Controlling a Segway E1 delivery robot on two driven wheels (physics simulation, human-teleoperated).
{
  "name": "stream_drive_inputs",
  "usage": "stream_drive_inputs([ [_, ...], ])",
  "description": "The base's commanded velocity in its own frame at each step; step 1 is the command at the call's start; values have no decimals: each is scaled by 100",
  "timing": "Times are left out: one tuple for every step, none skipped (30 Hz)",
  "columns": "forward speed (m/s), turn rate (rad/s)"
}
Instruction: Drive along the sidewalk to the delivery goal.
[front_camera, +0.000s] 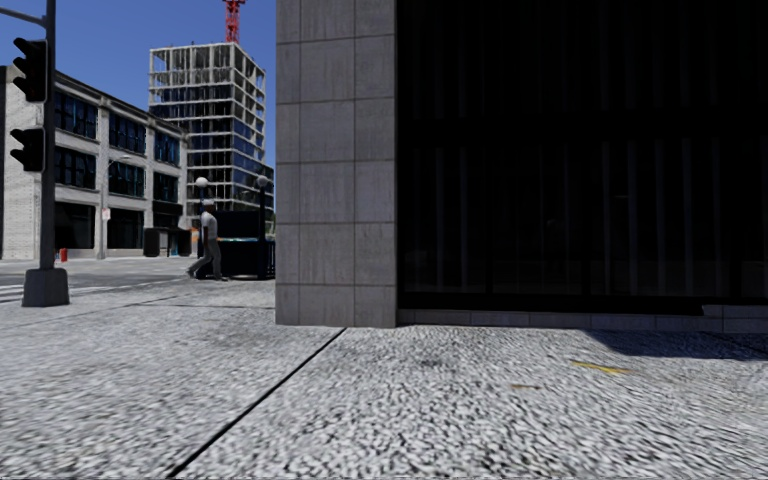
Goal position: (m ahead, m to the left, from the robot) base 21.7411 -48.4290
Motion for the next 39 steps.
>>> stream_drive_inputs([
  [86, -94],
  [90, -94],
  [90, -94],
  [93, -94],
  [96, -94],
  [96, -94],
  [97, -94],
  [97, -94],
  [97, -94],
  [97, -94],
  [97, -94],
  [97, -94],
  [97, -94],
  [97, -94],
  [97, -94],
  [97, -94],
  [97, -94],
  [97, -87],
  [97, -73],
  [97, -73],
  [97, -60],
  [97, -58],
  [97, -57],
  [97, -57],
  [97, -57],
  [97, -57],
  [97, -58],
  [98, -58],
  [100, -58],
  [100, -58],
  [102, -58],
  [105, -58],
  [107, -58],
  [108, -58],
  [108, -58],
  [108, -58],
  [108, -58],
  [108, -58],
  [108, -58],
])
